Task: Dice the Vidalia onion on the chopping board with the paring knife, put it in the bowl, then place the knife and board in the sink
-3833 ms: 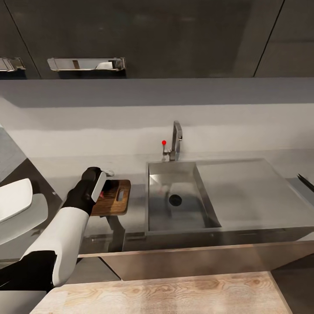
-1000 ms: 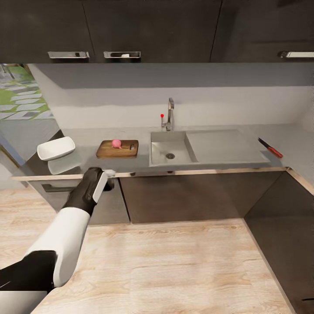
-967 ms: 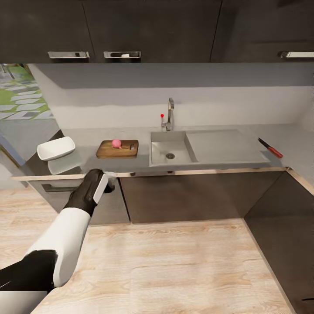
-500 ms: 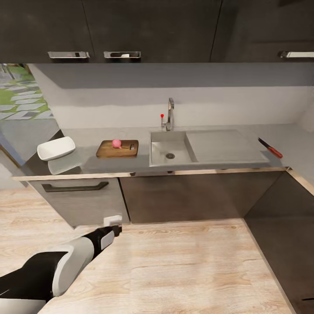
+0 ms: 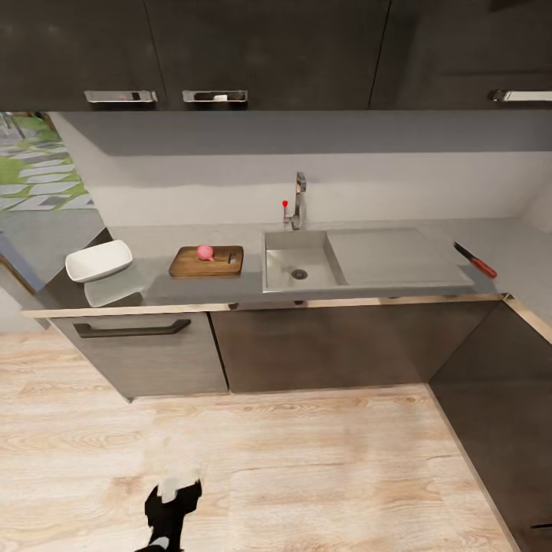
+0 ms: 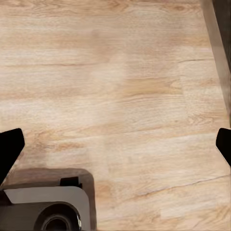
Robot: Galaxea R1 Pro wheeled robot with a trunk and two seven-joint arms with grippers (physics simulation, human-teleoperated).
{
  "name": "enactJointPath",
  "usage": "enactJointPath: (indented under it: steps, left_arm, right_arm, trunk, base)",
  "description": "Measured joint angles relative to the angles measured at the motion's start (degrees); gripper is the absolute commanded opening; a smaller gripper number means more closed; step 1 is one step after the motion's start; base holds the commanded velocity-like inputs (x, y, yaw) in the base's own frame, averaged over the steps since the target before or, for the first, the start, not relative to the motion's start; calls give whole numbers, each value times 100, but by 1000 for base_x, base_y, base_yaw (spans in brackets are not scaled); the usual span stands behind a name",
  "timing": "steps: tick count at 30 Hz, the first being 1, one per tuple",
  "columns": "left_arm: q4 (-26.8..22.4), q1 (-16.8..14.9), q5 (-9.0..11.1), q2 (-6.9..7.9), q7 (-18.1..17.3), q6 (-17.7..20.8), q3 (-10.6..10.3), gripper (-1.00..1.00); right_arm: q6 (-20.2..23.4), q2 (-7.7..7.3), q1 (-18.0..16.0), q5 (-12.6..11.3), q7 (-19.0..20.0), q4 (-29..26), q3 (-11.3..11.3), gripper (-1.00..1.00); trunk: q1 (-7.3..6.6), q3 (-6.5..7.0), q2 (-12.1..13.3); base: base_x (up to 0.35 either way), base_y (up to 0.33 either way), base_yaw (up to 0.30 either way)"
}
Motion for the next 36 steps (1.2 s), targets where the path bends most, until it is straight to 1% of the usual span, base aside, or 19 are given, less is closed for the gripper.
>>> enactJointPath:
  steps: [1, 4, 5, 6, 7, 8, 9, 11, 12, 14, 15, 16, 17, 18, 20, 24, 28, 31, 36]
  left_arm:
    - [1, 299, -115, -2, 11, -732, -11, 100]
    - [3, 776, -212, -9, 35, -1956, -4, 100]
    - [3, 846, -227, -10, 40, -2111, -8, 100]
    - [3, 946, -231, -3, 79, -2312, -1, 100]
    - [3, 1035, -231, 34, 245, -2403, 11, 100]
    - [1, 1056, -250, 51, 337, -2403, 0, 100]
    - [-3, 1105, -241, 107, 860, -2401, 17, 100]
    - [-9, 1120, -378, 136, 1094, -2403, -113, 100]
    - [-12, 1124, -471, 143, 1139, -2406, -241, 100]
    - [-20, 1128, -680, 147, 1168, -2384, -588, 100]
    - [-22, 1129, -759, 144, 1191, -2230, -764, 100]
    - [-23, 1129, -785, 141, 1200, -2134, -849, 100]
    - [-26, 1130, -846, 133, 1216, -1859, -1054, 100]
    - [-30, 1130, -866, 129, 1221, -1725, -1154, 100]
    - [-34, 1131, -891, 127, 1219, -1559, -1275, 100]
    - [-35, 1131, -900, 149, 1215, -1484, -1326, 100]
    - [-39, 1131, -899, 169, 1222, -1475, -1332, 100]
    - [-43, 1131, -894, 230, 1241, -1473, -1333, 100]
    - [-44, 1131, -895, 249, 1250, -1461, -1334, 100]
  right_arm:
    - [305, -63, -2, 7, -9, -518, 0, 100]
    - [1195, -106, 0, 2, 6, -1440, -5, 100]
    - [1390, -124, 0, -1, 11, -1706, -13, 100]
    - [1456, -138, 1, -6, 15, -1823, -26, 100]
    - [1513, -185, 1, -20, 31, -2038, -94, 100]
    - [1492, -196, 1, -26, 38, -2090, -126, 100]
    - [1081, -225, 1, -29, 60, -2172, -238, 100]
    - [581, -232, 2, -26, 64, -1954, -278, 100]
    - [352, -229, 2, -23, 64, -1752, -287, 100]
    - [-23, -222, 2, -12, 57, -1387, -291, 100]
    - [-156, -219, 2, -9, 58, -1274, -291, 100]
    - [-206, -218, 1, -7, 58, -1231, -291, 100]
    - [-298, -217, 2, -6, 56, -1152, -292, 100]
    - [-335, -216, 1, -5, 57, -1116, -292, 100]
    - [-383, -214, 1, -4, 57, -1072, -292, 100]
    - [-400, -203, 1, -10, 49, -1048, -292, 100]
    - [-400, -199, 1, -12, 37, -1041, -292, 100]
    - [-398, -198, 1, -12, 34, -1036, -292, 100]
    - [-398, -173, 1, -12, 17, -1034, -293, 100]
  trunk:
    - [1, 1, 0]
    - [0, 0, 0]
    - [0, 1, 0]
    - [0, 0, 0]
    - [0, 1, 0]
    - [1, 1, 0]
    - [0, 1, 0]
    - [0, 1, 0]
    - [0, 0, 0]
    - [0, 1, 0]
    - [1, 1, 0]
    - [1, 1, 0]
    - [1, 1, 0]
    - [1, 1, 0]
    - [1, 1, 0]
    - [1, 1, 0]
    - [1, 1, 0]
    - [1, 1, 0]
    - [1, 1, 0]
  base:
    - [0, 0, 0]
    - [0, 0, 0]
    - [0, 0, 0]
    - [0, 0, 0]
    - [0, 0, 0]
    - [0, 0, 0]
    - [0, 0, 0]
    - [0, 0, 0]
    - [0, 0, 0]
    - [0, 0, 0]
    - [0, 0, 0]
    - [0, 0, 0]
    - [0, 0, 0]
    - [0, 0, 0]
    - [0, 0, 0]
    - [0, 0, 0]
    - [0, 0, 0]
    - [0, 0, 0]
    - [0, 0, 0]
